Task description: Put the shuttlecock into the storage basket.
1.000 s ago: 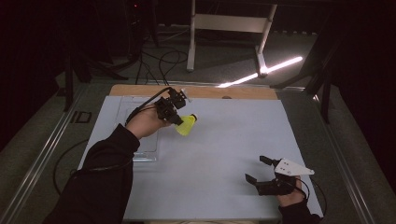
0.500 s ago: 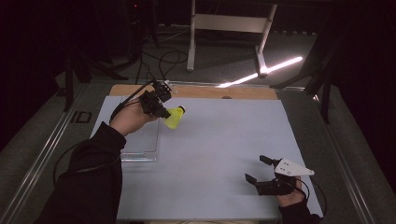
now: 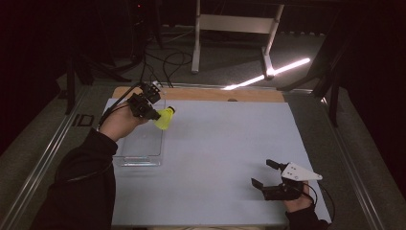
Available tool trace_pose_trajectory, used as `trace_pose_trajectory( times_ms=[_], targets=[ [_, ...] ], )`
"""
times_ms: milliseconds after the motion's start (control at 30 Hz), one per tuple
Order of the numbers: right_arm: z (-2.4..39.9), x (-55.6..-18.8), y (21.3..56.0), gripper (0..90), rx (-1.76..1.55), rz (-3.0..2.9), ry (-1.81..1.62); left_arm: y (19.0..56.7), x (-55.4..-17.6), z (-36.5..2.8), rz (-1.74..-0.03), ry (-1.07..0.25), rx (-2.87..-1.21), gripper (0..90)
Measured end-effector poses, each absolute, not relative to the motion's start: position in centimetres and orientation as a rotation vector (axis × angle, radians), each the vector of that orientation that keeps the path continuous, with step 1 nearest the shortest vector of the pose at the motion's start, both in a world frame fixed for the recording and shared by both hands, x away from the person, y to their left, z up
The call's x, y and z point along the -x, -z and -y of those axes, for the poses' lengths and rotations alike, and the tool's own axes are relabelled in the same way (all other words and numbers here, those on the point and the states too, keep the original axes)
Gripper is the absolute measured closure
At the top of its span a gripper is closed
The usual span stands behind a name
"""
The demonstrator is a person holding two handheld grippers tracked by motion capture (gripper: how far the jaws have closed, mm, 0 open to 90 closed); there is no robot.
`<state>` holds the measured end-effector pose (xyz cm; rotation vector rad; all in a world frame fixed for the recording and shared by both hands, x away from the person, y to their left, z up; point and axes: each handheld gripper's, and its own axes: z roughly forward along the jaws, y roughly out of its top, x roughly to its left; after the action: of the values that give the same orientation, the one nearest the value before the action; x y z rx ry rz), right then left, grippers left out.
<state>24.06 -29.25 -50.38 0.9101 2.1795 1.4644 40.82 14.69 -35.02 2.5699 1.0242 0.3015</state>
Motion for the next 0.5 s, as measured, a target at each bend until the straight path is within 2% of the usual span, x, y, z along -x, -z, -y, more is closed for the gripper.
trace_pose_trajectory(
  times_ms=[500],
  targets=[
    [29.2, -24.1, 50.4, 8.7, -0.918, -2.186, -1.457, 37.4, -41.2, -16.9, -1.165, -0.307, -2.497, 90.0]
  ],
)
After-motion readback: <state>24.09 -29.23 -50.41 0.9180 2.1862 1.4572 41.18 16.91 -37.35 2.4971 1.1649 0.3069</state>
